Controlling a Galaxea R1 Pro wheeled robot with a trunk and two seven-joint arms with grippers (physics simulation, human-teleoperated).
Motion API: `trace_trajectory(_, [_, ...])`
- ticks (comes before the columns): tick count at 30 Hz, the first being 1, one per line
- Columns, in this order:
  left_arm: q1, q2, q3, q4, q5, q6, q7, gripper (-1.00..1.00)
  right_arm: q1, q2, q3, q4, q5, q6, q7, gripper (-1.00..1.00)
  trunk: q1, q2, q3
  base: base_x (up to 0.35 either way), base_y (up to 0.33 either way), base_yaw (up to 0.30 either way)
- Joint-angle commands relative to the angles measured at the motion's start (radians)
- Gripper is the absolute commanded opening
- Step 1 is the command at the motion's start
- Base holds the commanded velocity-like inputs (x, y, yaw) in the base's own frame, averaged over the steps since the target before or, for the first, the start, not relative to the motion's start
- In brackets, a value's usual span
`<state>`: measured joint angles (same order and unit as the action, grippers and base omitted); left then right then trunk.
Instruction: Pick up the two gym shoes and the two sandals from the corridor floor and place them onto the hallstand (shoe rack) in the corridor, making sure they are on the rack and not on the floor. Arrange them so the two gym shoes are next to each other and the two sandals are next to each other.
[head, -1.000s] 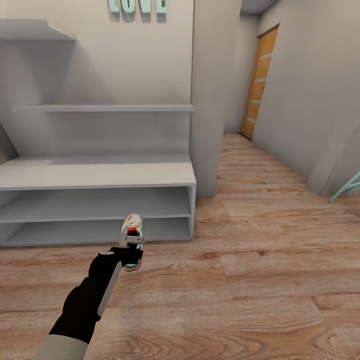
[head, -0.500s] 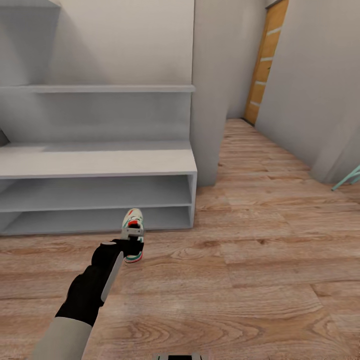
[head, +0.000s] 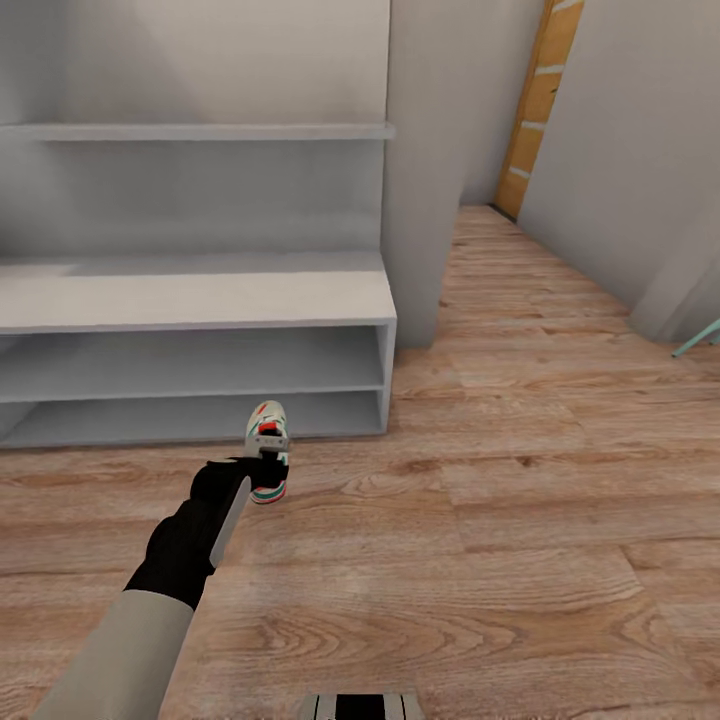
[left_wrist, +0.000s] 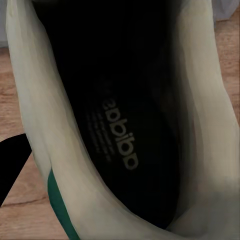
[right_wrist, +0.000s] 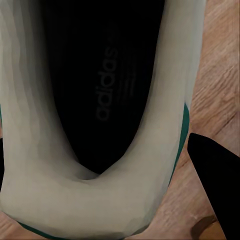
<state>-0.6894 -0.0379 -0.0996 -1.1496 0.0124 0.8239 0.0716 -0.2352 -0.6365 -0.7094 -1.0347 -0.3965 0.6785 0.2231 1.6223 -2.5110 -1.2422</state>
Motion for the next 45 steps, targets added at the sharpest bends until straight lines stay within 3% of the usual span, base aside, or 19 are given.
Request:
trace_trajectory(1, [-0.001, 0.001, -0.002, -0.001, 0.0, 0.004, 0.007, -1.0, -0.001, 0.0, -0.002, 0.0, 0.002, 0.006, 0.004, -1.0, 0.0, 0.0, -0.001, 0.0, 0.0, 0.0])
trace_trajectory(9, [-0.001, 0.001, -0.002, -0.002, -0.003, 0.004, 0.007, -1.0, -0.001, 0.001, -0.003, 0.0, 0.035, 0.003, 0.002, -1.0, 0.0, 0.0, -0.002, 0.0, 0.0, 0.0])
trace_trajectory(23, [-0.001, 0.006, 0.0, -0.001, -0.002, -0.016, 0.007, -1.0, -0.001, 0.0, -0.004, -0.001, 0.04, 0.004, 0.002, -1.0, 0.0, 0.0, -0.002, 0.0, 0.009, 0.0])
trace_trajectory(45, [-0.001, 0.009, 0.0, -0.002, -0.005, -0.019, 0.007, -1.0, -0.001, 0.001, -0.004, -0.001, 0.041, 0.004, 0.002, -1.0, 0.0, 0.0, -0.013, 0.015, 0.286, -0.073])
